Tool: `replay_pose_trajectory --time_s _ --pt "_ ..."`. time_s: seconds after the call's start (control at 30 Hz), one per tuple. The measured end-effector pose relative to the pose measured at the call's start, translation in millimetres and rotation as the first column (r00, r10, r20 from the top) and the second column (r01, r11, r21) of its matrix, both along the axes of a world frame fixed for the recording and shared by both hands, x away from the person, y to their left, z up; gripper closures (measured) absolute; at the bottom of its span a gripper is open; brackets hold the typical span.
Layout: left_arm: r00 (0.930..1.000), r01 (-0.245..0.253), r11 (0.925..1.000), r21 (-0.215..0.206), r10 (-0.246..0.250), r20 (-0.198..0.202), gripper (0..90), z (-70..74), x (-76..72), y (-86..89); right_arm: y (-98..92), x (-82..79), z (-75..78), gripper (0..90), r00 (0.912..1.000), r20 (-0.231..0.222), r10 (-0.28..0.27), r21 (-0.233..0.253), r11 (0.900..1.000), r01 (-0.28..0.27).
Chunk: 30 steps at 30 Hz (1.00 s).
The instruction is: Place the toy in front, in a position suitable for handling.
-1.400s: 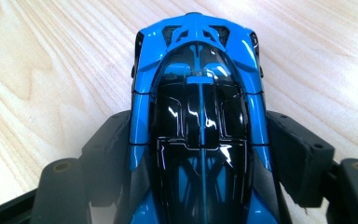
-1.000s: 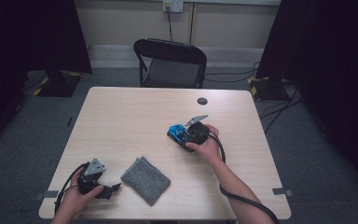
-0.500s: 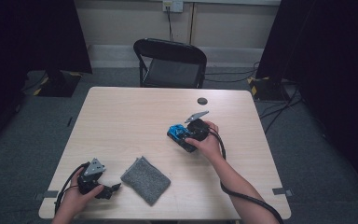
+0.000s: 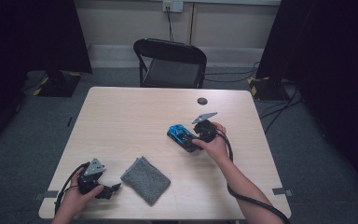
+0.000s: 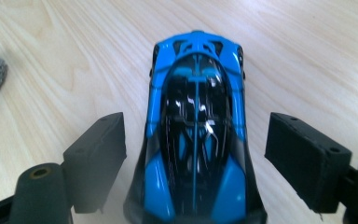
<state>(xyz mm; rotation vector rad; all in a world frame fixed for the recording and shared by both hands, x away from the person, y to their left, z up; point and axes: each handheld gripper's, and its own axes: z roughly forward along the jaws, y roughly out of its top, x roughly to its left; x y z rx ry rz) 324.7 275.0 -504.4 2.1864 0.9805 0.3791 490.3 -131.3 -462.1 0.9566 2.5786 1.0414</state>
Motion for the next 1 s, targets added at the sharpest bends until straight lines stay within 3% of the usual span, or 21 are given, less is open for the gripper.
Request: replay_pose_trajectory --time_s 0.37,0.87,1.0 --pt "1.0 -0.003 1.0 0.0 0.003 0.0 0.0 0.0 -0.2 -0.3 -16.1 -18.6 -11.3 18.8 0.9999 -0.001 -0.011 0.01 1.0 0.011" --pt "1.0 -0.005 1.0 0.001 0.005 0.001 0.0 0.0 -0.4 -0.5 -7.9 -18.0 -34.7 18.6 0.9991 -0.003 -0.042 0.001 0.999 0.042" --pt "1.0 -0.006 1.0 -0.001 0.006 0.0 0.0 0.0 -0.5 -0.6 -9.6 -19.3 -38.2 21.0 0.9976 0.032 -0.062 0.02 0.998 0.061"
